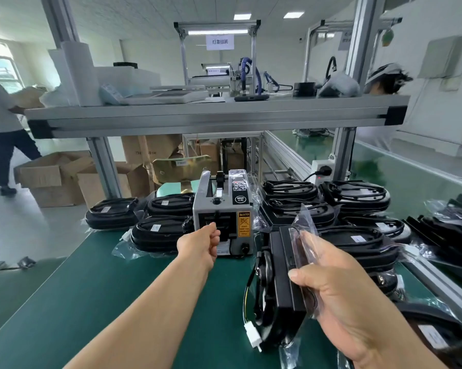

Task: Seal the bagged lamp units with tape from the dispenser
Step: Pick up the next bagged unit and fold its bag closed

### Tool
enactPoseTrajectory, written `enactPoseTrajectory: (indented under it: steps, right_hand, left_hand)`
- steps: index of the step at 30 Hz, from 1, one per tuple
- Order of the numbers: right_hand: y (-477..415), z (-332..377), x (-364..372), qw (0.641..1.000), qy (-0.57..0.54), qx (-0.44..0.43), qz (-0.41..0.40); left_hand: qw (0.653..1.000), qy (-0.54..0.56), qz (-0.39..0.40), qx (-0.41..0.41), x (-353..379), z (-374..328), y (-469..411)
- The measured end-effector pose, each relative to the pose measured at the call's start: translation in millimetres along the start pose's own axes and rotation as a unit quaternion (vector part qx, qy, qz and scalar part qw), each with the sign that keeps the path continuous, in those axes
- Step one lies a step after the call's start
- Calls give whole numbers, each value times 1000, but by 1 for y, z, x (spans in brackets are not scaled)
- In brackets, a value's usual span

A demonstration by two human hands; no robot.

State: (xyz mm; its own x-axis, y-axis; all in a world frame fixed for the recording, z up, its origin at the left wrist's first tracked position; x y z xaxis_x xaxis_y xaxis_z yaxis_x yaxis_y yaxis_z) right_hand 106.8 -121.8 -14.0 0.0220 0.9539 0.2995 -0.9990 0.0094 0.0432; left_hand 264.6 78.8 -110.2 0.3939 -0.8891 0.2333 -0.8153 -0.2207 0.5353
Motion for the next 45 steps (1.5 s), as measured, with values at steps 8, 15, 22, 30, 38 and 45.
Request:
enactPoseTrajectory:
  steps: [8, 15, 22, 30, 38, 45]
  right_hand:
    - [5, -1, 2, 1000, 10, 3, 0]
    - [3, -5, 4, 999, -13, -5, 38]
    - [8, 1, 18, 994, -17, -40, 100]
    - [17, 1, 28, 990, -16, -79, 116]
    - [17, 1, 29, 989, -22, -83, 119]
    - [15, -1, 30, 989, -18, -86, 122]
  left_hand:
    - [994, 101, -26, -36, 15, 5, -18]
    - [993, 73, 48, 83, 12, -16, 31]
    - [863, -217, 404, 214, 46, -31, 195]
    - [826, -378, 335, 251, 48, -24, 195]
    - [795, -434, 313, 286, 47, -26, 195]
    - [789, -439, 308, 299, 46, -26, 192]
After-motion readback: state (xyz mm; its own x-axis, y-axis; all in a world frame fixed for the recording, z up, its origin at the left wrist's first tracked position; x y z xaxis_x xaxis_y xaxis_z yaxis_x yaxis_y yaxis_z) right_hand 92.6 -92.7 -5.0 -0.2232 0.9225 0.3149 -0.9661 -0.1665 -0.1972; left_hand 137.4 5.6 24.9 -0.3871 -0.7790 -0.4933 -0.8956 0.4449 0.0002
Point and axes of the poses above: each hand's wrist, its own y-axis away from the middle knuckle, its own x-axis out of the palm, z = x × y, the point moved 10 cm from there along -y, towards the middle knuckle, and after that the axes turned 4 degrees about -x, right-handed, at the moved point
